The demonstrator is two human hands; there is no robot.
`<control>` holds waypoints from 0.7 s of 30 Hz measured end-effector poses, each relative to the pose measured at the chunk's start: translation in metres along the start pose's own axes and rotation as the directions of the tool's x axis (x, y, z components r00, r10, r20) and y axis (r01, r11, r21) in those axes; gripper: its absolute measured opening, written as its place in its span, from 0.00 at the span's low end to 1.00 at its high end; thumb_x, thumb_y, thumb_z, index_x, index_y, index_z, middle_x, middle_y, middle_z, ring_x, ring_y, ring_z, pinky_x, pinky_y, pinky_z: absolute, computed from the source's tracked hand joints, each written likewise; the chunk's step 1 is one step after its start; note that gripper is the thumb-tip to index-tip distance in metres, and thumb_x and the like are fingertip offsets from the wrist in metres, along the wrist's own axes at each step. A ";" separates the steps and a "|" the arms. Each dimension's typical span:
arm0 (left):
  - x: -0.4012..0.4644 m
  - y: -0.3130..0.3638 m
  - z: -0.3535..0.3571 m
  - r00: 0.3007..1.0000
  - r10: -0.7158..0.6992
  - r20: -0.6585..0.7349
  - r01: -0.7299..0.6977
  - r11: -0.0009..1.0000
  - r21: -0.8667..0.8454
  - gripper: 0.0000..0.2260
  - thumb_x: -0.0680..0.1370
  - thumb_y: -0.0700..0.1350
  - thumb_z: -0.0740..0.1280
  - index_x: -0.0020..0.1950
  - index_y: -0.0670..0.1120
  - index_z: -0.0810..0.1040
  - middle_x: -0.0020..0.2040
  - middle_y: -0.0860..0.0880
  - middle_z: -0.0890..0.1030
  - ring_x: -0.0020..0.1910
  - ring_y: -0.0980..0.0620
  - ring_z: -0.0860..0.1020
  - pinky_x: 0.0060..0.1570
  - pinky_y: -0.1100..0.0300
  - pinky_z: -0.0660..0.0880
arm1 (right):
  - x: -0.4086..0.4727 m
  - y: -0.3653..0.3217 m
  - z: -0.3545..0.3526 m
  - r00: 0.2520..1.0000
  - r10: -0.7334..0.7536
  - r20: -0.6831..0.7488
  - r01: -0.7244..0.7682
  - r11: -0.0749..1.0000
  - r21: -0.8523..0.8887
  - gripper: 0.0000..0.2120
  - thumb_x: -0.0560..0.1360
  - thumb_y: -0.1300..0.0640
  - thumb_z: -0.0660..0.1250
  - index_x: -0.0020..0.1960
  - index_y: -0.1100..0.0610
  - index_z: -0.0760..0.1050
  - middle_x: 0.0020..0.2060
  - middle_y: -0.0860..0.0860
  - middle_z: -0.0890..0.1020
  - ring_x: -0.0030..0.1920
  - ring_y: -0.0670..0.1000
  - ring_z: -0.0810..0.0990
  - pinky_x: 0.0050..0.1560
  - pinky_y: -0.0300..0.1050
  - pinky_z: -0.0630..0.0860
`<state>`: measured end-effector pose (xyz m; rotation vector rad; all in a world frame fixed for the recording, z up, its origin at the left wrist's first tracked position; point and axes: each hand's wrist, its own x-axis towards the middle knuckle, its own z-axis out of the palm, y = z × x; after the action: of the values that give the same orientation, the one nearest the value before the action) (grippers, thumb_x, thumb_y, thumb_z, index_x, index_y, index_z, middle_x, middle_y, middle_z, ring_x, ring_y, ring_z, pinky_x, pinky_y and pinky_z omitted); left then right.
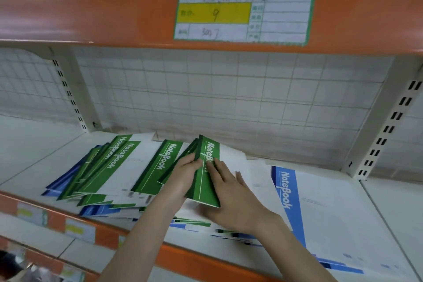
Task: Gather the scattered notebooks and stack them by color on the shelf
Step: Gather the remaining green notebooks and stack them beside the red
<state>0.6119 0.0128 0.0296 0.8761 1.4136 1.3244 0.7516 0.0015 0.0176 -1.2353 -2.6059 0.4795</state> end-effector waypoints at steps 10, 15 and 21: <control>0.011 -0.015 -0.038 0.920 0.362 0.152 -0.223 0.165 0.961 0.21 0.77 0.59 0.60 0.63 0.46 0.74 0.58 0.47 0.76 0.58 0.47 0.73 0.56 0.55 0.73 | 0.027 -0.004 0.005 0.983 0.111 -0.147 -0.079 0.975 0.208 0.36 0.74 0.67 0.55 0.78 0.58 0.45 0.77 0.52 0.51 0.75 0.53 0.56 0.73 0.50 0.59; 0.011 -0.023 -0.029 0.948 0.263 0.179 -0.170 -0.055 0.984 0.36 0.74 0.66 0.59 0.71 0.42 0.62 0.66 0.42 0.66 0.66 0.43 0.63 0.65 0.51 0.64 | 0.035 -0.009 0.016 0.978 0.146 -0.149 -0.118 0.976 0.184 0.32 0.77 0.63 0.54 0.78 0.57 0.46 0.77 0.52 0.54 0.74 0.54 0.58 0.73 0.51 0.58; 0.015 -0.021 -0.029 0.953 0.267 0.141 -0.234 0.357 0.904 0.27 0.73 0.48 0.70 0.68 0.40 0.65 0.61 0.42 0.69 0.59 0.44 0.71 0.58 0.54 0.71 | 0.037 -0.007 0.023 0.979 0.174 -0.109 -0.164 0.982 0.098 0.31 0.78 0.59 0.54 0.78 0.55 0.44 0.76 0.50 0.53 0.75 0.52 0.55 0.74 0.53 0.52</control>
<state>0.5822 0.0151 0.0042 1.8853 2.1384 0.6173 0.7155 0.0218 0.0013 -1.4172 -2.3681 0.5294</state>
